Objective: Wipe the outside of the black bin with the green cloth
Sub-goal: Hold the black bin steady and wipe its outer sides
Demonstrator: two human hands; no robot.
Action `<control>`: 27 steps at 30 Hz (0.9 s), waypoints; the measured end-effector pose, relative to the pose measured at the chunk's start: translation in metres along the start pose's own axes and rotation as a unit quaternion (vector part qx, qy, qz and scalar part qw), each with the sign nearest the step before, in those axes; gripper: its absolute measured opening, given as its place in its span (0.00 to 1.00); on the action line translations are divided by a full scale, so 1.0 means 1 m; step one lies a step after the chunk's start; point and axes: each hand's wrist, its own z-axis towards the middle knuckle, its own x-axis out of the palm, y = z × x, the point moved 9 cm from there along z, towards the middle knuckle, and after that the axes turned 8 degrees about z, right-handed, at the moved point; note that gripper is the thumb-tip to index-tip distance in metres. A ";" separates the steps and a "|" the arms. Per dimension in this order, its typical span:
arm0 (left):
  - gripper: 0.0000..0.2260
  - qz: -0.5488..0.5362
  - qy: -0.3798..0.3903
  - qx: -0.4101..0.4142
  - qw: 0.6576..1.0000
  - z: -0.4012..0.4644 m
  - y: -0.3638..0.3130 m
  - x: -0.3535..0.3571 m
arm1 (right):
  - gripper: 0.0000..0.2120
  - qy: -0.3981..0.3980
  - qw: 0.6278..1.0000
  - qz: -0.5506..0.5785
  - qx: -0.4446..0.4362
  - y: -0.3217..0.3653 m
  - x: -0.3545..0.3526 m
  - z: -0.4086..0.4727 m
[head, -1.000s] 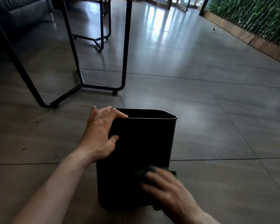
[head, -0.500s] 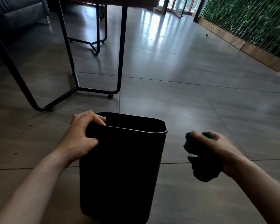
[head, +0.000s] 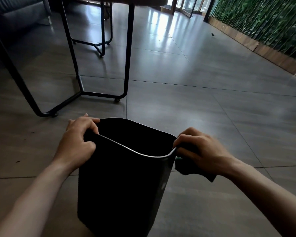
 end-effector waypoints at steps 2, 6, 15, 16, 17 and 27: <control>0.20 -0.002 -0.040 -0.003 0.999 -0.001 -0.003 -0.009 | 0.09 -0.001 1.000 -0.014 0.000 0.009 -0.004 -0.005; 0.19 -0.056 -0.079 0.025 0.995 -0.006 -0.027 -0.017 | 0.15 -0.055 0.994 -0.093 0.001 0.036 -0.025 -0.006; 0.23 -0.005 0.043 0.232 0.972 -0.033 -0.105 0.027 | 0.12 -0.122 0.980 -0.154 0.036 0.073 -0.033 0.017; 0.22 0.003 0.042 0.228 0.973 -0.031 -0.102 0.027 | 0.12 -0.134 0.979 -0.149 0.036 0.074 -0.031 0.017; 0.22 0.006 0.038 0.223 0.974 -0.029 -0.098 0.026 | 0.12 -0.149 0.980 -0.131 0.033 0.074 -0.029 0.017; 0.21 -0.005 0.015 0.181 0.983 -0.013 -0.071 0.014 | 0.19 -0.251 0.871 0.423 0.011 0.077 -0.050 -0.012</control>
